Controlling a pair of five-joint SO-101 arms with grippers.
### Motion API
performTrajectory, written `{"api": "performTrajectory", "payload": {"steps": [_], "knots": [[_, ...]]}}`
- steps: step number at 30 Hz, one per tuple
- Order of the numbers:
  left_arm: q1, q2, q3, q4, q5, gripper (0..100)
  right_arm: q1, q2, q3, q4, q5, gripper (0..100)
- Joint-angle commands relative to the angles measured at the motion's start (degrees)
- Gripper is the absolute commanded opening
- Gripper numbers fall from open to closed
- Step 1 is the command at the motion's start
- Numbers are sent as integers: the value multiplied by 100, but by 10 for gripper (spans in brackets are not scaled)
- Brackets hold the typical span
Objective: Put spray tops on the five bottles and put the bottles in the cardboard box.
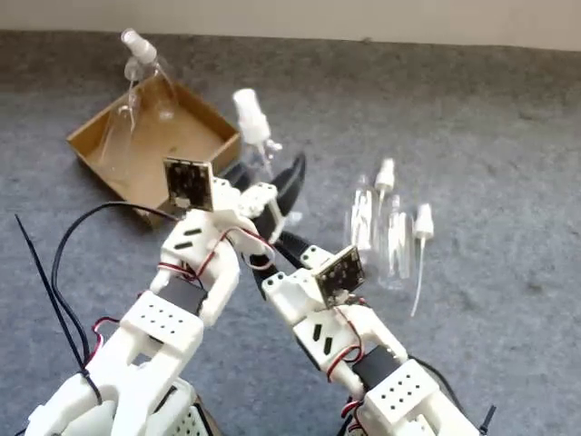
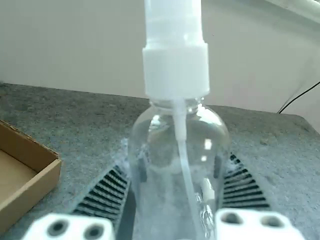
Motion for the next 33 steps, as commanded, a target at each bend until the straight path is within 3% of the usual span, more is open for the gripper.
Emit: {"api": "performTrajectory", "payload": {"steps": [1, 11, 18, 33], "knots": [[136, 13, -40, -105, 26, 67, -57, -75, 901, 40, 70, 30], [426, -347, -48, 668, 18, 66, 611, -57, 892, 286, 79, 30], [418, -1288, -48, 1785, 35, 66, 778, -40, 892, 286, 79, 30], [400, -1613, -48, 2330, 18, 66, 1033, -40, 892, 295, 79, 30]]}}
